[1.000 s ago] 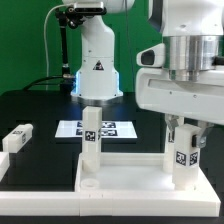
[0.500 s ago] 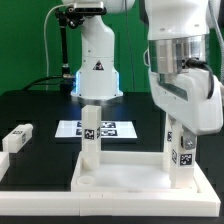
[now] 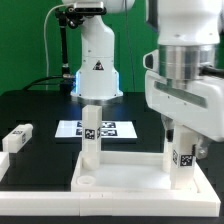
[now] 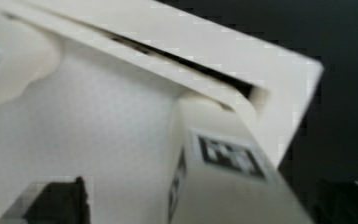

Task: Assemble desk

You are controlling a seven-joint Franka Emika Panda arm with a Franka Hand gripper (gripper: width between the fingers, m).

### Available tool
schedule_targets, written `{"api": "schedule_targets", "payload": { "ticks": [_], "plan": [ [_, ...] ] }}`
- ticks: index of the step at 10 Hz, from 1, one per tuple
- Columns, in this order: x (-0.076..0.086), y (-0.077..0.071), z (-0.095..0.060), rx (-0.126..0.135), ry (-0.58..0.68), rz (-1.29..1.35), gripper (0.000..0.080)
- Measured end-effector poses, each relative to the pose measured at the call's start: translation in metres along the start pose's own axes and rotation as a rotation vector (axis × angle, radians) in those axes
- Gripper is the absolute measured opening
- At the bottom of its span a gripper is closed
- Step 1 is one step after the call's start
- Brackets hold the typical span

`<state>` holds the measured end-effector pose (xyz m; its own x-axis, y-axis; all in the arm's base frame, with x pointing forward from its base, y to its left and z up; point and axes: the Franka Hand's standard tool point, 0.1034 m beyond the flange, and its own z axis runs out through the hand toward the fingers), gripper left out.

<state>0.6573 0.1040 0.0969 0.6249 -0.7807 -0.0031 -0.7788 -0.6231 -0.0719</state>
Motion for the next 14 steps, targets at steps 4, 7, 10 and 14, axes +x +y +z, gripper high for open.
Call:
{"api": "schedule_targets", "payload": {
  "ticks": [4,7,10,14],
  "plan": [
    [0.006,0.003,-0.002,-0.011,0.015,-0.337,0.0649],
    [0.013,-0.009,-0.017,0.022,0.078,-0.671,0.0649],
    [0.014,-0.008,-0.016,0.022,0.077,-0.637,0.0409],
    [0.018,-0.005,-0.016,0.030,0.074,-0.338,0.0292]
  ]
}}
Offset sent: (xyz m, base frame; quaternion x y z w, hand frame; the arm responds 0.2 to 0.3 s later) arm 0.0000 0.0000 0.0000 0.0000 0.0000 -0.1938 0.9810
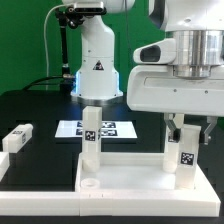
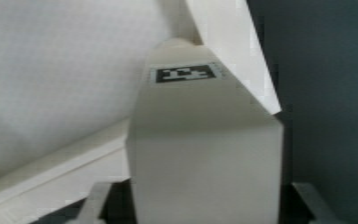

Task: Assemble desk

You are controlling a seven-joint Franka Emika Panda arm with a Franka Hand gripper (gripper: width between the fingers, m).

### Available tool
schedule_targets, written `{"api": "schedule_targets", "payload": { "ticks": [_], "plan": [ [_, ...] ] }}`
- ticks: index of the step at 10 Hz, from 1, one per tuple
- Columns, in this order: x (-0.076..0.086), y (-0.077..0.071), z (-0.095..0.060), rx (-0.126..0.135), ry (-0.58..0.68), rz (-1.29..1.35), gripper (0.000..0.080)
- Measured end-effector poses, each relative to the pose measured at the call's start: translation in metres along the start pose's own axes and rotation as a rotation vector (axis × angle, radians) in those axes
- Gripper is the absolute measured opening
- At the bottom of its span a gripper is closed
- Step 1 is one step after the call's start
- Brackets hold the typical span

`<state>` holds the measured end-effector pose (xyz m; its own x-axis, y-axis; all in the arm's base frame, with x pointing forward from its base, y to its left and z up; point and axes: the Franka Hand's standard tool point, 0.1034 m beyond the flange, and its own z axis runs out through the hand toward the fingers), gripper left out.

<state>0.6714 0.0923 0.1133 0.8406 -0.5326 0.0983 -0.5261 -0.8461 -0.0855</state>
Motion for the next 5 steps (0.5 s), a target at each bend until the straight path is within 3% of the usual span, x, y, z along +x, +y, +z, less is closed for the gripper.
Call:
{"api": "schedule_targets", "payload": {
  "ticks": [2,5],
  "plan": [
    [0.0037,0.0056,0.0009,-0.020,-0.011,0.354,0.0292],
    [0.0011,0.0125,0.0008,0.007,-0.082,0.849,0.0292]
  ]
}}
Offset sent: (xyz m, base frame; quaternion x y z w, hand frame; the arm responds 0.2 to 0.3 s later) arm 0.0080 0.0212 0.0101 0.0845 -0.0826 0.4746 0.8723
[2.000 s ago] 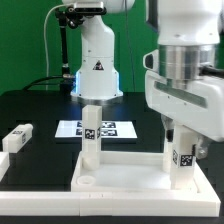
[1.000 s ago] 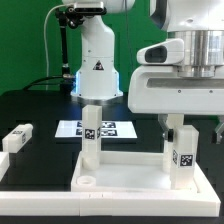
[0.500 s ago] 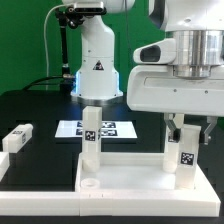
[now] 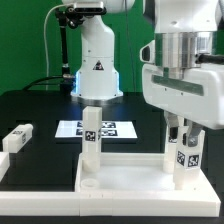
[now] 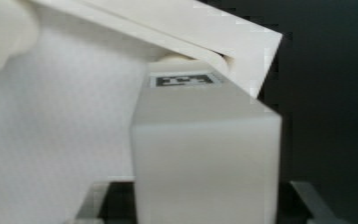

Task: Assemble desk

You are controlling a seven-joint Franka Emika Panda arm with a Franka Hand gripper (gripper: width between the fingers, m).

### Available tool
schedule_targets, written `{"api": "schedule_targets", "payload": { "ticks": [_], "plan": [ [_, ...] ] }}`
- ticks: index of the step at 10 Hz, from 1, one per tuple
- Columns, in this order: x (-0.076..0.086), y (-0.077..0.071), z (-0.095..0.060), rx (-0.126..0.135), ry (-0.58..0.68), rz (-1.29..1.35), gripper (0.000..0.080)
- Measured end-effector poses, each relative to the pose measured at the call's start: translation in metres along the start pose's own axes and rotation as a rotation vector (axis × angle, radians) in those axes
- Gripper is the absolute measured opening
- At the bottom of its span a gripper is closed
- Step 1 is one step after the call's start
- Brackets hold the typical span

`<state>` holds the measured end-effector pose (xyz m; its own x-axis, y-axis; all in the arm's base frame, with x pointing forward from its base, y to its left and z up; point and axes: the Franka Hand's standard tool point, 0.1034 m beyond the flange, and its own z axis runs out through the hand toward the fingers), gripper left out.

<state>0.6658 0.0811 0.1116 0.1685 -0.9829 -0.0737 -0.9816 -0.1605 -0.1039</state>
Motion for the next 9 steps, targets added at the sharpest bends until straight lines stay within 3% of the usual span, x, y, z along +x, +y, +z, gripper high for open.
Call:
{"api": "schedule_targets", "payload": {
  "ticks": [5,6,7,8,9],
  "plan": [
    [-0.0020,0.0029,0.0001,-0.011,-0.014,0.319,0.0292],
    [-0.0037,0.0039,-0.0002,0.005,-0.017,0.493,0.0292],
    [-0.0050,0.0074,0.0002,0.042,-0.020,0.644,0.0296],
    [-0.0047,0.0096,-0.0001,0.063,-0.026,0.672,0.0296],
    [-0.0038,0.0100,0.0000,0.063,-0.030,0.692,0.0301]
  ]
}}
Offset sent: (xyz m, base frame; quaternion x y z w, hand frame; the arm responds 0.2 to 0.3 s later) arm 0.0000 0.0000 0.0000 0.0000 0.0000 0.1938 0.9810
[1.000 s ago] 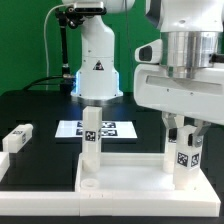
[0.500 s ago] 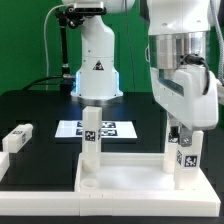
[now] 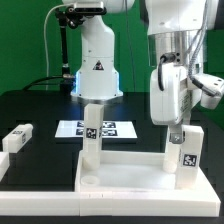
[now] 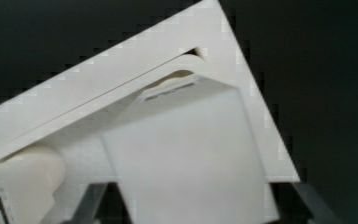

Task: Assemble desk

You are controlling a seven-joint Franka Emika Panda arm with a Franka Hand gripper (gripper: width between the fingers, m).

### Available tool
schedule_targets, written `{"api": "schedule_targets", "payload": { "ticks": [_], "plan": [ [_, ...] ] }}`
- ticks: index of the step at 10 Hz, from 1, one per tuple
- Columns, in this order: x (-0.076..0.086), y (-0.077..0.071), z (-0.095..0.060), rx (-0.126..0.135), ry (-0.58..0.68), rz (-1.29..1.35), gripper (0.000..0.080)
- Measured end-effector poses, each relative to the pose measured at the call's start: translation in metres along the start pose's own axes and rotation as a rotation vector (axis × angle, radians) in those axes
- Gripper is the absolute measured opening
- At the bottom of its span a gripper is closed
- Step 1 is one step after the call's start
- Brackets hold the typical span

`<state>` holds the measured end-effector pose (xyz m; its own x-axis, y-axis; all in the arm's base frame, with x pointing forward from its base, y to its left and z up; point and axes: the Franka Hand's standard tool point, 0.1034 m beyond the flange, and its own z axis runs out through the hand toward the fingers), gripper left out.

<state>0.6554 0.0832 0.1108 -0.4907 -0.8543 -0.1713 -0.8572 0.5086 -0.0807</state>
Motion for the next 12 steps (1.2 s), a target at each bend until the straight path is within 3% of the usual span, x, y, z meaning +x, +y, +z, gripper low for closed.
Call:
{"api": "schedule_targets", "payload": {
  "ticks": [3,5,6,8,9,12],
  "plan": [
    [0.000,0.000,0.000,0.001,0.001,-0.036,0.0301],
    [0.000,0.000,0.001,0.000,0.001,-0.040,0.0548],
    [0.001,-0.002,-0.002,0.004,0.000,-0.059,0.0618],
    [0.024,-0.011,-0.031,0.046,-0.020,-0.140,0.0643],
    [0.034,-0.010,-0.039,0.055,-0.022,-0.140,0.0648],
    [0.034,-0.010,-0.038,0.054,-0.021,-0.144,0.0649]
  ]
}}
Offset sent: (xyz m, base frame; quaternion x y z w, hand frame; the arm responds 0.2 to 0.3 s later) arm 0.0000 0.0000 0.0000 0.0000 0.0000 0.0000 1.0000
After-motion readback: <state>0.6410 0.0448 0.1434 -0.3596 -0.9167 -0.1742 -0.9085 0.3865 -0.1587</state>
